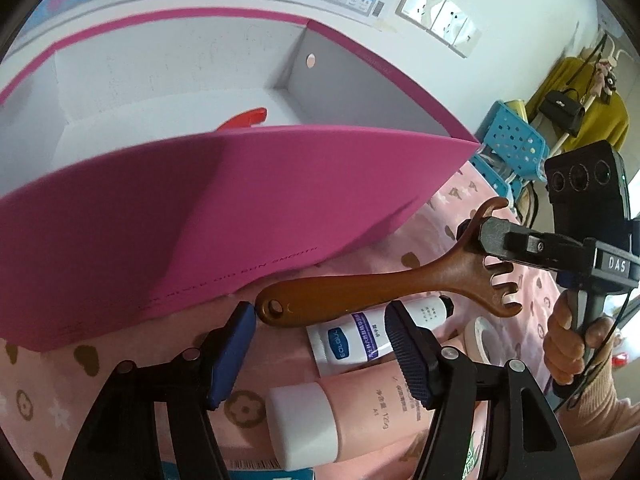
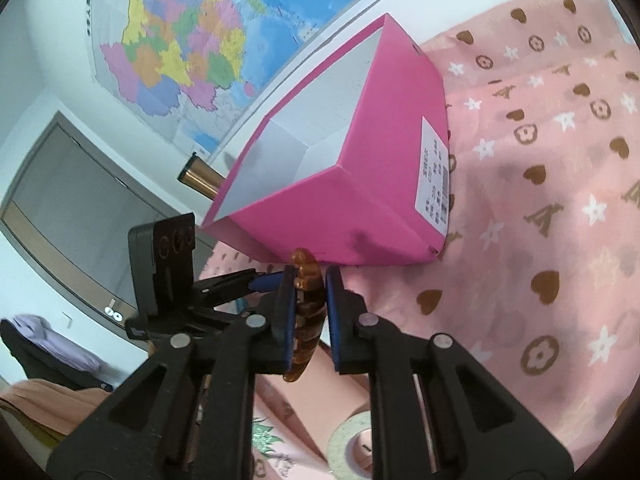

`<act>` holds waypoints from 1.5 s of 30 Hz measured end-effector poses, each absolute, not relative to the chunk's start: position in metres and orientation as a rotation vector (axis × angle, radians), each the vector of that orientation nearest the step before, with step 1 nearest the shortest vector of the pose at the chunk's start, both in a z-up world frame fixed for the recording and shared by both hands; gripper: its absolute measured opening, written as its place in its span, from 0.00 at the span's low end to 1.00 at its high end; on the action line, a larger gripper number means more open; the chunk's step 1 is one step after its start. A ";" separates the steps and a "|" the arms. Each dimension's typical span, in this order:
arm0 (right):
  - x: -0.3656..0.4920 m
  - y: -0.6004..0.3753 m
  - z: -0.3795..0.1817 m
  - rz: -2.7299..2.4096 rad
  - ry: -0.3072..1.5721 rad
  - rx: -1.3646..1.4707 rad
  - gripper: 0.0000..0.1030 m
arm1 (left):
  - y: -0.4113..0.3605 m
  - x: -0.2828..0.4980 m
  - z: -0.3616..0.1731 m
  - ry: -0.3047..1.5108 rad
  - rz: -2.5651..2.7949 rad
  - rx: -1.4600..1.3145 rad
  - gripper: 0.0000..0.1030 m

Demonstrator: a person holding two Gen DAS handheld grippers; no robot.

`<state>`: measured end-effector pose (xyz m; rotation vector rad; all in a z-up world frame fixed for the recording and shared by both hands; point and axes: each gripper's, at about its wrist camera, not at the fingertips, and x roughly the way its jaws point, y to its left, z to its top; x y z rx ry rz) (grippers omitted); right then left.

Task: Organize rigid objects
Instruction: 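Carry the comb into the magenta box and open the right gripper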

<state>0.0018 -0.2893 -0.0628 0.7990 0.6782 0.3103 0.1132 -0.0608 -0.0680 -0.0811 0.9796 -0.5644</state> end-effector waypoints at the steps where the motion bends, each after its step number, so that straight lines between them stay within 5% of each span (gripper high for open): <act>1: 0.001 -0.290 -0.063 0.318 0.673 0.814 0.16 | -0.061 0.111 -0.066 0.967 -0.553 -0.075 0.65; 10: -0.009 -0.293 -0.042 0.374 0.602 0.869 0.15 | -0.052 0.096 -0.045 0.904 -0.517 -0.106 0.45; 25: 0.019 -0.294 0.025 0.393 0.518 0.731 0.14 | -0.044 0.107 0.026 0.734 -0.453 -0.057 0.44; 45: 0.110 -0.316 -0.002 0.223 0.697 0.621 0.20 | -0.042 0.188 -0.016 0.887 -0.359 -0.024 0.44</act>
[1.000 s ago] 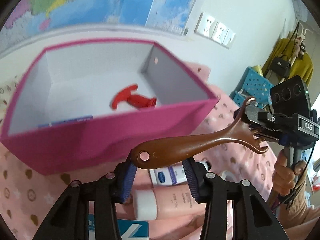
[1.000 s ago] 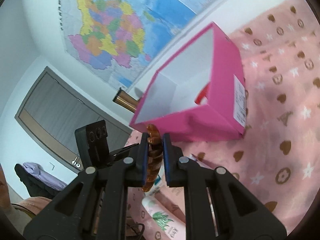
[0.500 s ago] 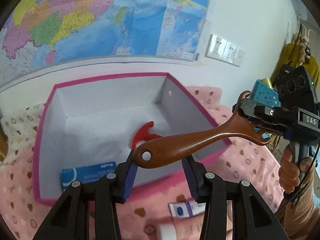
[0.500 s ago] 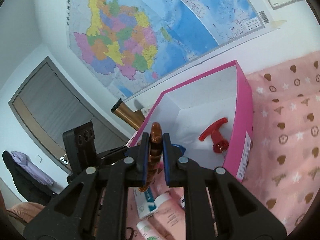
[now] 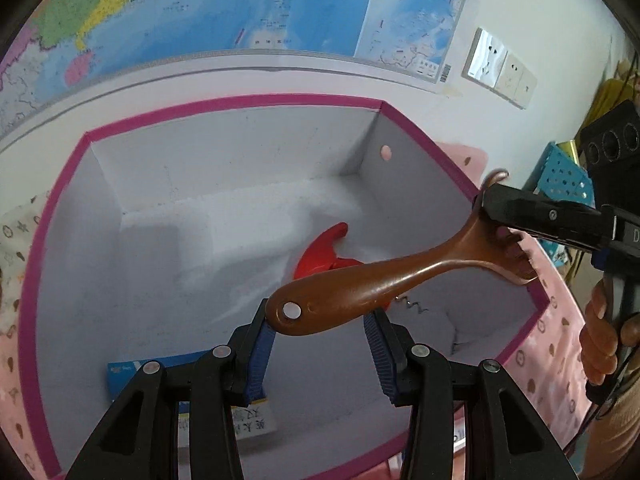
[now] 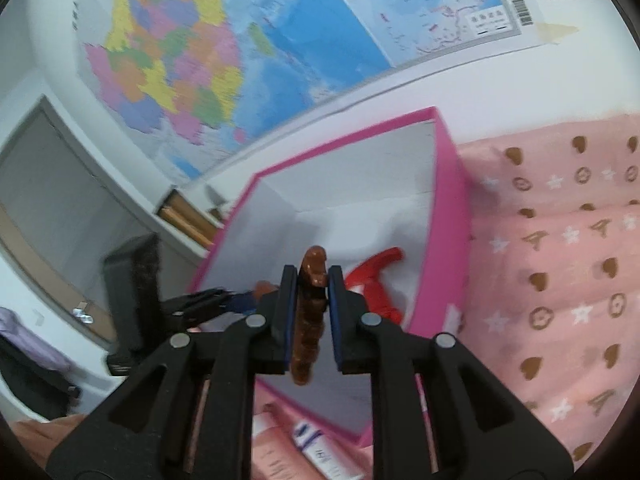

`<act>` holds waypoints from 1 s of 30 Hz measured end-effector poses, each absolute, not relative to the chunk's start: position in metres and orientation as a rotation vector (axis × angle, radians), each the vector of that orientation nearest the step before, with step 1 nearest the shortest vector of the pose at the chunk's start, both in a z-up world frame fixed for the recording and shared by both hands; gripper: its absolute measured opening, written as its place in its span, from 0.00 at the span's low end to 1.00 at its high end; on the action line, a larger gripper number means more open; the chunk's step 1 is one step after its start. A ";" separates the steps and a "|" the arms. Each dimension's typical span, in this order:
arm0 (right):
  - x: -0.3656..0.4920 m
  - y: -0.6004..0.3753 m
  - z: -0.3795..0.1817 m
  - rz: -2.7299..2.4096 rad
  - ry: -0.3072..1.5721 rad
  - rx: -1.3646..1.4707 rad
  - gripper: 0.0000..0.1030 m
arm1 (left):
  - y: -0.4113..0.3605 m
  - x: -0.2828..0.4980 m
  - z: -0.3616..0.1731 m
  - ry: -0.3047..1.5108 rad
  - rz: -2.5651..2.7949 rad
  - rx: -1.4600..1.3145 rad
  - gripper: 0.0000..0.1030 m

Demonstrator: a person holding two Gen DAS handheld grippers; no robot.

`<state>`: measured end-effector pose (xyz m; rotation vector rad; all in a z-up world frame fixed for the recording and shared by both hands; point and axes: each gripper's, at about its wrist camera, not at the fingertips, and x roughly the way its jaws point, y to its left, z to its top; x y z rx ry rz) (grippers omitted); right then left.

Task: Organize rigid objects
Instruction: 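Carry the comb into the magenta box and open the right gripper, then grasp the white tape roll by its rim with the right gripper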

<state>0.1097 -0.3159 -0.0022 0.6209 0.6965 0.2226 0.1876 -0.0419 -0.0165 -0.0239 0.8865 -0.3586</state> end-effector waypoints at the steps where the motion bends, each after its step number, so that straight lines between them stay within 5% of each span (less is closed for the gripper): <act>1: 0.111 -0.316 -0.003 0.206 0.703 0.605 0.22 | -0.043 0.187 -0.016 0.883 -0.355 -0.015 0.44; 30: 0.012 -0.274 0.023 0.163 0.636 0.472 0.41 | -0.039 0.089 0.020 0.710 -0.451 -0.014 0.56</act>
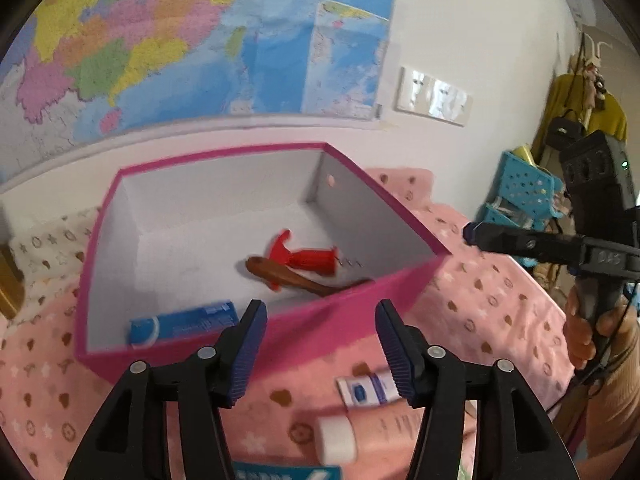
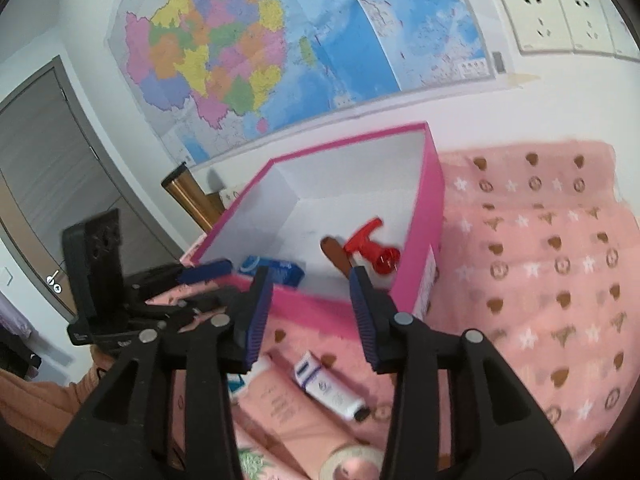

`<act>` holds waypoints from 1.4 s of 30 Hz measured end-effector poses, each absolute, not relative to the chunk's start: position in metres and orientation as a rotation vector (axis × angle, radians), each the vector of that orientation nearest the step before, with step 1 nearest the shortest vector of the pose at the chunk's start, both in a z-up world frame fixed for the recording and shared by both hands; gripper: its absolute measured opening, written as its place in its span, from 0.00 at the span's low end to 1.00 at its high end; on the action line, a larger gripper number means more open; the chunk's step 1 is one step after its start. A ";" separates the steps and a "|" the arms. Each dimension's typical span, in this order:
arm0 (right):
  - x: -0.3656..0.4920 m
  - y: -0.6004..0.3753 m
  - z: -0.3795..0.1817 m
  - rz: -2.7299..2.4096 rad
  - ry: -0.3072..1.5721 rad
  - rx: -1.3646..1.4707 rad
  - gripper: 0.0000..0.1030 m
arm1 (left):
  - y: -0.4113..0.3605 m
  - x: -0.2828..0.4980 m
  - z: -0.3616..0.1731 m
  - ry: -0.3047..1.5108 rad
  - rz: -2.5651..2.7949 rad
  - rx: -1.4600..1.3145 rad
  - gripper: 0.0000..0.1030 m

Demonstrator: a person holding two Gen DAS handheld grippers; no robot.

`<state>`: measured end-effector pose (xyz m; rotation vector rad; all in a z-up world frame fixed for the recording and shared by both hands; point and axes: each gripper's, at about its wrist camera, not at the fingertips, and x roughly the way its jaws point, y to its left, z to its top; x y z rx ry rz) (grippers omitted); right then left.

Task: Organize rigid objects
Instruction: 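Grasp the white tape roll by its rim with the right gripper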

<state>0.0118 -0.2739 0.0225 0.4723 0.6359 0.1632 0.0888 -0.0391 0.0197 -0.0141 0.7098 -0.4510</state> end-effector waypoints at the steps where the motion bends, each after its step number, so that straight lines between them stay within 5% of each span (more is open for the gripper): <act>1: 0.008 -0.273 0.018 0.159 0.648 0.473 0.41 | -0.040 0.086 0.019 0.712 -0.458 -0.019 0.56; 16: -0.056 -0.270 -0.066 0.048 0.913 0.464 0.41 | -0.089 0.047 -0.018 0.823 -0.607 -0.016 0.56; 36: -0.060 -0.242 -0.082 0.070 0.977 0.304 0.41 | -0.132 0.031 -0.045 0.936 -0.720 0.010 0.55; 42: -0.060 -0.244 -0.083 0.054 0.972 0.297 0.26 | -0.134 0.030 -0.047 0.942 -0.728 0.011 0.55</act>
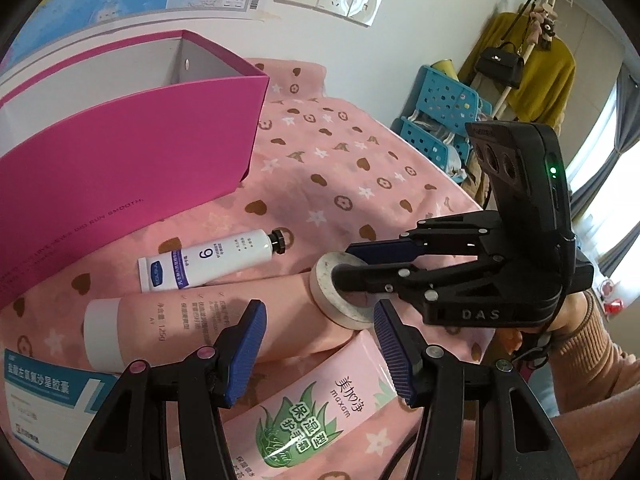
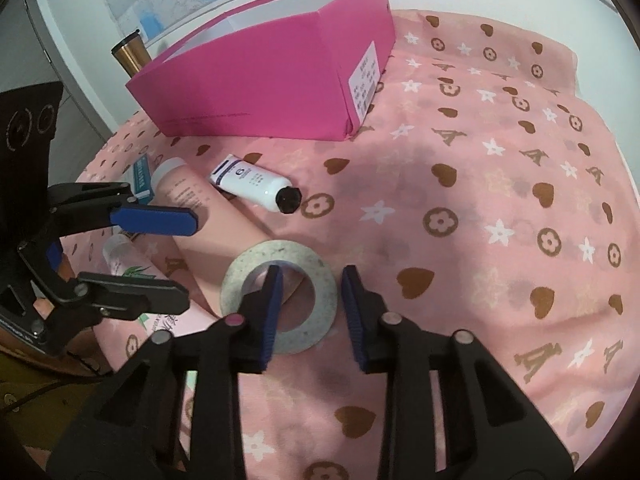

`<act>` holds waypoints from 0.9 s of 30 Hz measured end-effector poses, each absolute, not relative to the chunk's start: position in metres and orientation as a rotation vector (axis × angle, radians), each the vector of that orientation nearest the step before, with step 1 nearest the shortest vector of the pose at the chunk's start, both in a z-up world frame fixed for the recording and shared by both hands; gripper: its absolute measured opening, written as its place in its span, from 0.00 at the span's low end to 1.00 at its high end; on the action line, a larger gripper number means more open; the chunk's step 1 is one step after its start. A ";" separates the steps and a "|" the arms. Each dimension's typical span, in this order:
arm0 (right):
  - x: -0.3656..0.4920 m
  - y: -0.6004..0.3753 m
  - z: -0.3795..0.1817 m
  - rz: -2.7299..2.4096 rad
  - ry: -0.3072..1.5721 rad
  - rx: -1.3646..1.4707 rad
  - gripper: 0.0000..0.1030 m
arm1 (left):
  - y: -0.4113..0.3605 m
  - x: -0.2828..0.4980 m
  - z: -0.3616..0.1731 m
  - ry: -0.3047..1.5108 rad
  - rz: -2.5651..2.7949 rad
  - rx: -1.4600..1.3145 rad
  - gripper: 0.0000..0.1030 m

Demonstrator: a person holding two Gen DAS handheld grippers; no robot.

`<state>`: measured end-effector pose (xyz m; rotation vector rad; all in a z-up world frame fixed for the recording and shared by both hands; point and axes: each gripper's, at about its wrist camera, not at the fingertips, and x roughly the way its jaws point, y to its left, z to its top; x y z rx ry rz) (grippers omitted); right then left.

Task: Organize rigid objects
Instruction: 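Grasp the white tape roll by its rim with the right gripper, then carry the tape roll over the magenta box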

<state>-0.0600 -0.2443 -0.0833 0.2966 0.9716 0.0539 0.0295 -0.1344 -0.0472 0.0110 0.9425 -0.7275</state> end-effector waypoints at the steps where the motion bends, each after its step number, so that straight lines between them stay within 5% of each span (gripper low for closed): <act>1: -0.061 -0.245 -0.084 0.050 0.971 0.299 0.22 | -0.135 0.029 -0.048 0.943 -0.729 0.014 0.55; 27: -0.057 -0.239 -0.035 0.080 0.835 0.317 0.16 | -0.131 0.027 -0.025 0.885 -0.747 -0.036 0.44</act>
